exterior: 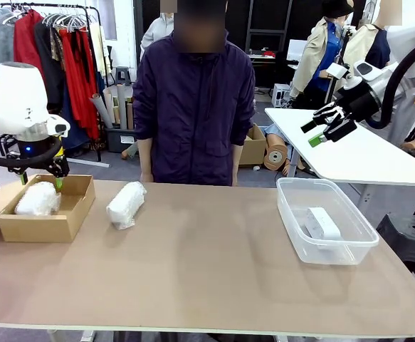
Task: Separate and place wrapped and unwrapped clocks.
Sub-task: If the picked Digital clock is wrapped, place it in the Package Box ; if not, place it in the Organizing box, then pick up the Digital clock indicated by the person.
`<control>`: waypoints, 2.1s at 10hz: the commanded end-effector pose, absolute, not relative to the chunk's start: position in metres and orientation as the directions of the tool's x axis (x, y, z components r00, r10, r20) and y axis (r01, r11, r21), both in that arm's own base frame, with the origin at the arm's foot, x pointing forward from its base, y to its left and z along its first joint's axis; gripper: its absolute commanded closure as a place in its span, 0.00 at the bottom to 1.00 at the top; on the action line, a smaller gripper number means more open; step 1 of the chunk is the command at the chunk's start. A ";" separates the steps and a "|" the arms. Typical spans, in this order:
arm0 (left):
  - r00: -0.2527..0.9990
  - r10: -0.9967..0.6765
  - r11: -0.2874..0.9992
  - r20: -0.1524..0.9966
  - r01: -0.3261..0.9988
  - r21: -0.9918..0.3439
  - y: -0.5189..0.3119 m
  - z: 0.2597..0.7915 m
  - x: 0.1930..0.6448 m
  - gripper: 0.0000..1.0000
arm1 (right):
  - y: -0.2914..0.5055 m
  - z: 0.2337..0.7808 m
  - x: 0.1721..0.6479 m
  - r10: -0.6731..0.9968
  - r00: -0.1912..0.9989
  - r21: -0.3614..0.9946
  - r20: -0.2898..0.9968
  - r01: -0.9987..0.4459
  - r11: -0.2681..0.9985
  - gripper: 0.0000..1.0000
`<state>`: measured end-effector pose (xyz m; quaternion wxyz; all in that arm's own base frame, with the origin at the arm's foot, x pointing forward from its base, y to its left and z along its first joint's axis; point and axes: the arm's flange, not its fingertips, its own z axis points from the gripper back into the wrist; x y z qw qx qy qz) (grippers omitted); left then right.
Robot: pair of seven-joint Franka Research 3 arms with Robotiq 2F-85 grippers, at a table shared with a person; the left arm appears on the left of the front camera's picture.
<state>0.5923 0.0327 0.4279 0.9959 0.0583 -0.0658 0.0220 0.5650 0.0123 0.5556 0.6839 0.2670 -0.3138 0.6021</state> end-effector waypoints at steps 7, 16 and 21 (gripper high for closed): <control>0.990 0.036 0.992 0.134 -0.051 0.113 0.033 0.428 0.592 0.00 | 0.013 0.557 0.564 0.657 0.073 -0.015 0.750 -0.992 0.128 0.00; 0.787 -0.601 0.782 -0.139 0.615 0.101 0.012 0.497 0.564 0.00 | 0.013 0.557 0.564 0.657 0.073 -0.015 0.750 -0.992 0.128 0.00; 0.287 -0.944 0.281 0.160 0.958 -0.058 0.009 0.576 0.532 0.00 | 0.013 0.557 0.564 0.657 0.073 -0.015 0.750 -0.992 0.128 0.00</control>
